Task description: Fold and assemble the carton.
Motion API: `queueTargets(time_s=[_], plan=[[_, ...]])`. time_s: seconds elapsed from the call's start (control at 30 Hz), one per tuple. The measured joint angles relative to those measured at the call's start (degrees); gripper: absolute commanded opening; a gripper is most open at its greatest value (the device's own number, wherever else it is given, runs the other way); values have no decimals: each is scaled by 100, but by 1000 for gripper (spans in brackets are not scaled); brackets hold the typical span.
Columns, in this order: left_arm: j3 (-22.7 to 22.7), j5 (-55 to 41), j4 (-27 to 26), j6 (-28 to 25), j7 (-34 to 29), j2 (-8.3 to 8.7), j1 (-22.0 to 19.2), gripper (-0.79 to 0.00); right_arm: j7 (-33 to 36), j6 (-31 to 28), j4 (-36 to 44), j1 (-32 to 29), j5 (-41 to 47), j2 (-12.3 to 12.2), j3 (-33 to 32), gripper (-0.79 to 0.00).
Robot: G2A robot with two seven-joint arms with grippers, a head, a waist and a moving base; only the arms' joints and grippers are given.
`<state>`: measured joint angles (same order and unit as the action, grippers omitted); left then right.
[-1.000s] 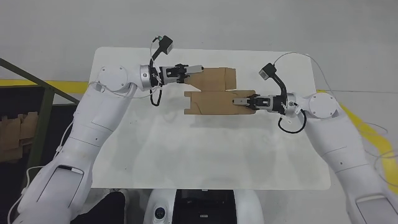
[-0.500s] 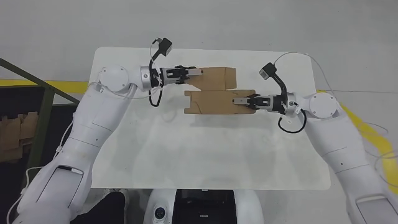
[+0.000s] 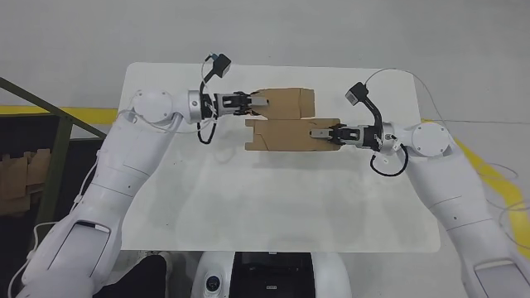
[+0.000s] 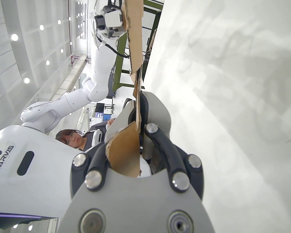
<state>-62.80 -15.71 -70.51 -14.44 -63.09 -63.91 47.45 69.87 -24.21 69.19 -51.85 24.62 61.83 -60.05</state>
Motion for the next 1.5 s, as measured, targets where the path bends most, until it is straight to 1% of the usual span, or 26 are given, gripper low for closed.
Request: queueTargets(time_s=[0.1, 0.17, 0.3, 0.33, 0.37, 0.53, 0.57, 0.6, 0.63, 0.67, 0.7, 0.93, 1.13, 1.2, 1.3, 1.4, 1.5], plan=[[28, -22, 13, 44, -42, -4, -14, -610, -4, -1, 6, -8, 0, 0, -5, -785], [39, -37, 24, 50, -55, -7, -22, -625, 5, -6, 4, -12, 7, 1, -5, -785], [53, -61, 41, 65, -46, -12, -39, -711, 16, -26, -5, -12, 9, 6, 3, -785], [54, -68, 43, 65, -41, -13, -43, -754, 16, -31, -7, -11, 10, 8, 6, -785], [55, -75, 45, 65, -37, -13, -46, -779, 18, -34, -8, -9, 10, 9, 9, -785], [62, -84, 55, 84, -38, -14, -58, -785, 25, -39, -18, 4, 11, 17, 20, -785], [64, -83, 55, 85, -40, -14, -59, -785, 24, -42, -18, 4, 15, 18, 21, -714], [66, -81, 55, 85, -46, -13, -61, -785, 23, -45, -19, 5, 17, 20, 23, -545], [67, -81, 55, 85, -50, -13, -62, -785, 21, -45, -19, 6, 18, 21, 23, -339], [68, -83, 55, 86, -52, -13, -62, -785, 11, -46, -22, 6, 18, 21, 22, -25], [67, -97, 49, 86, -52, -13, -60, -785, -28, -46, -35, 3, 13, 22, 12, 0], [3, -240, -65, 32, -47, -3, -7, -785, -560, -78, -285, -72, -110, -19, -240, 0], [-17, -298, -162, 18, -49, 5, 60, -785, -909, -206, -100, -226, -179, -97, -594, 0], [-5, -305, -183, 8, -58, 5, 86, -785, -783, -404, 152, -332, 65, -121, -727, 0], [24, -303, -189, -4, -61, 1, 111, -785, -363, -696, 548, -478, 556, -136, -807, 0], [76, -311, -201, -4, -86, -8, 123, -785, -21, -825, 763, -491, 851, -115, -710, 0], [122, -326, -232, -6, -133, -17, 125, -785, 85, -865, 754, -394, 880, -60, -489, 0]])
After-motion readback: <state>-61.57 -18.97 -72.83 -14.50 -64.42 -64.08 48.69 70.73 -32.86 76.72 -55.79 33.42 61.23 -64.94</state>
